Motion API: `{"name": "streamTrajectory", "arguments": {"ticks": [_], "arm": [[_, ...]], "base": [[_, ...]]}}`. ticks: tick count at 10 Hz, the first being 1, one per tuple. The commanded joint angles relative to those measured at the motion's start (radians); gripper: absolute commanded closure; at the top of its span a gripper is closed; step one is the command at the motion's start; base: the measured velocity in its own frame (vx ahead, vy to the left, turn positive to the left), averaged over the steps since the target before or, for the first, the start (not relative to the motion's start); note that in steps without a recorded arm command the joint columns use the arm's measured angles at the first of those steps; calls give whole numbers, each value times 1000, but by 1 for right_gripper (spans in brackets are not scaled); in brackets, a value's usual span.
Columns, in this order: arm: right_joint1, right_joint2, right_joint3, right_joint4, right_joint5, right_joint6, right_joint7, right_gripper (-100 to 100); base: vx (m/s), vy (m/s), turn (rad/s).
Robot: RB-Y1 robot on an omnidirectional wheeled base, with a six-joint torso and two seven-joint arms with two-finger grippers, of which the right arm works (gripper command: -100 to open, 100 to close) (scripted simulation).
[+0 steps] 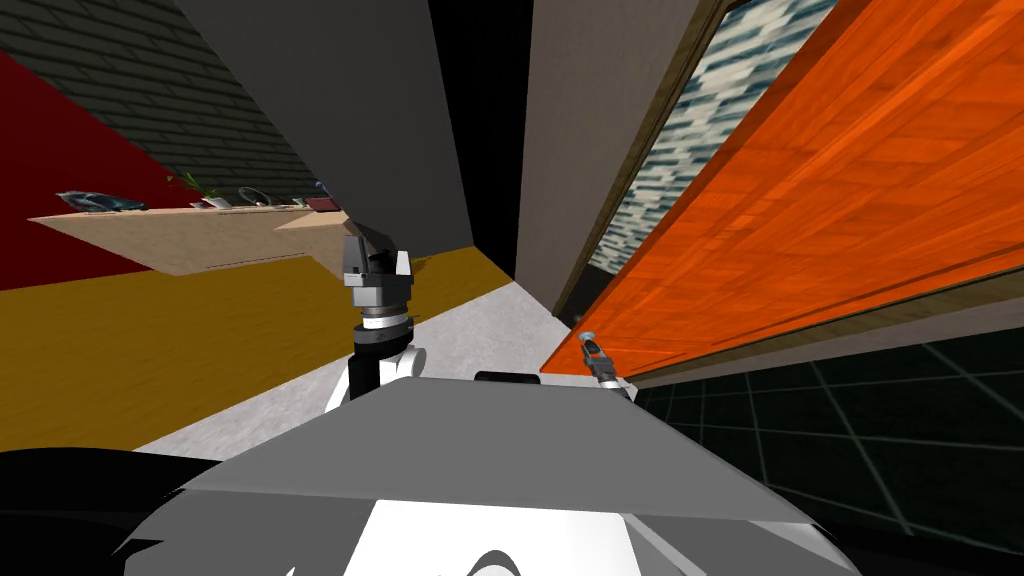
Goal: Pull the door open
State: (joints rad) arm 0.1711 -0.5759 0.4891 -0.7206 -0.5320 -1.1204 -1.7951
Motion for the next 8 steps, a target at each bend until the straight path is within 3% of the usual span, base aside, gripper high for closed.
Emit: {"name": "streamTrajectory", "arguments": {"ticks": [1, 8], "arm": [[4, -4, -1, 21, 2, -24, -15, 100], [1, -16, -3, 139, 8, -124, -83, 100]], "base": [[-207, -68, 176], [-200, -38, 195]]}}
